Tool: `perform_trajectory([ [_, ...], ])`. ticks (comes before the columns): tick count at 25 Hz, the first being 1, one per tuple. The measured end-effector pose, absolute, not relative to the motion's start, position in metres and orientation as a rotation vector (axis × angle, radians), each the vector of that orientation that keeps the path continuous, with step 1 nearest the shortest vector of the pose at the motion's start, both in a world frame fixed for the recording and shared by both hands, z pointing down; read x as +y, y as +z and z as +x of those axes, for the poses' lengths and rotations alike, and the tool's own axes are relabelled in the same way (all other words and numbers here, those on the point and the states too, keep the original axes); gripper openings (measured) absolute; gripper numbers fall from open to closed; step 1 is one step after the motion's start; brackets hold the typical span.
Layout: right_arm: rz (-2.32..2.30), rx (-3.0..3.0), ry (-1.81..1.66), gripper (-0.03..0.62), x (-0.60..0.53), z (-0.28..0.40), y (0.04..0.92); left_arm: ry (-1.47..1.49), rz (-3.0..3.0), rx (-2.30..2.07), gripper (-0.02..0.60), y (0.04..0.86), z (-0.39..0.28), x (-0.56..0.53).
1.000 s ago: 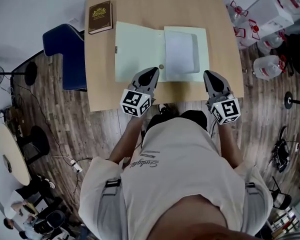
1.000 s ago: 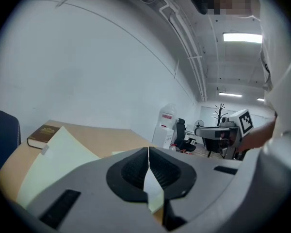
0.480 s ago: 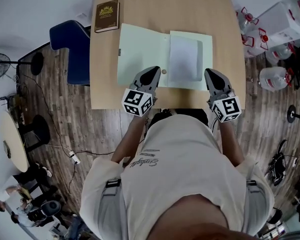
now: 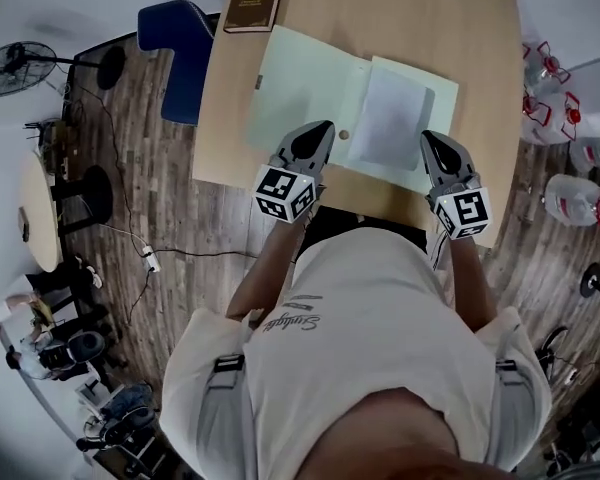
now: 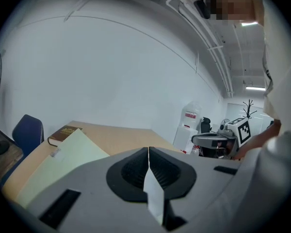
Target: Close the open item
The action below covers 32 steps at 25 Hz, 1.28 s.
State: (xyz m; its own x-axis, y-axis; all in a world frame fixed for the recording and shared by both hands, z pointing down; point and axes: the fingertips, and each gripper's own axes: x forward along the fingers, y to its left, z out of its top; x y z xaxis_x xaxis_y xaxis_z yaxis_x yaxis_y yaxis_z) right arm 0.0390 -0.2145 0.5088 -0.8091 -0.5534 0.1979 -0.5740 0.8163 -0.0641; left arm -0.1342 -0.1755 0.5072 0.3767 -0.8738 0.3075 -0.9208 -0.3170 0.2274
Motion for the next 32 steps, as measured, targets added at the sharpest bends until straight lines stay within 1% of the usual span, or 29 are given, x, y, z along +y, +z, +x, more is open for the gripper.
perform_trajectory([
  [7, 0.762, -2.84, 0.195, -0.005, -0.215, 0.03, 0.525, 0.225, 2.187, -1.631, 0.015, 0.518, -0.148, -0.158],
  [14, 0.75, -2.846, 0.16, -0.005, -0.211, 0.003, 0.511, 0.221, 2.216, -1.629, 0.015, 0.513, -0.176, -0.162],
  [24, 0.818, -2.811, 0.166, -0.005, -0.194, -0.047, 0.498, 0.247, 2.246, -1.641, 0.015, 0.509, -0.267, -0.162],
  [32, 0.915, -2.761, 0.163, -0.005, -0.185, -0.071, 0.499, 0.299, 2.185, -1.661, 0.016, 0.534, -0.344, -0.161],
])
